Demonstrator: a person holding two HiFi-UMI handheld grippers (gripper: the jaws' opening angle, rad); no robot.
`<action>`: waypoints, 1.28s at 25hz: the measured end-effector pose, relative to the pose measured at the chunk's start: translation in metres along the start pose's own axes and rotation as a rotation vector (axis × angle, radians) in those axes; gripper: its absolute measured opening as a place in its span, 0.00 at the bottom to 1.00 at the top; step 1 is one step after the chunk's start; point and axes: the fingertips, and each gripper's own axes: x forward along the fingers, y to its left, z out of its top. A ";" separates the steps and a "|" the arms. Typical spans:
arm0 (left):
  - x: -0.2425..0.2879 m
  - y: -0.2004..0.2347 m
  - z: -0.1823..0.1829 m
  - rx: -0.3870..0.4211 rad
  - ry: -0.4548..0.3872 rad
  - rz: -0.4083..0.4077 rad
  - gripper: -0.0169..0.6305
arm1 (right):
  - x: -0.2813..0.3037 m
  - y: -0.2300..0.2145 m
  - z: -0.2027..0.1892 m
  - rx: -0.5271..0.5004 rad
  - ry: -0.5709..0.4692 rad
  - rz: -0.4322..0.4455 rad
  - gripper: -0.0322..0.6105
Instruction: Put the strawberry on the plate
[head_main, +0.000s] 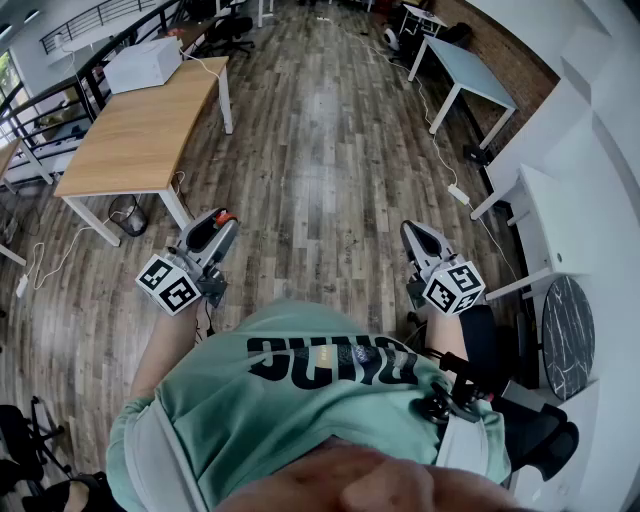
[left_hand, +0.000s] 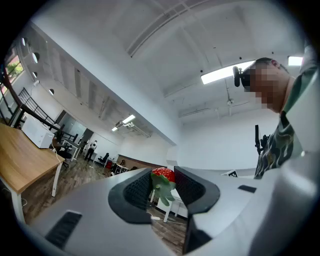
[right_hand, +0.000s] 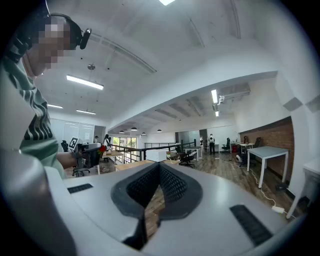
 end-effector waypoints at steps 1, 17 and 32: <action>-0.001 0.000 0.001 0.000 -0.005 0.002 0.25 | 0.001 0.001 0.002 -0.006 0.000 0.005 0.06; 0.022 -0.016 -0.009 0.005 -0.011 -0.016 0.25 | -0.005 -0.013 0.010 -0.054 0.010 0.029 0.06; 0.079 -0.067 -0.037 -0.005 0.028 -0.051 0.25 | -0.053 -0.052 -0.004 -0.047 0.032 0.099 0.06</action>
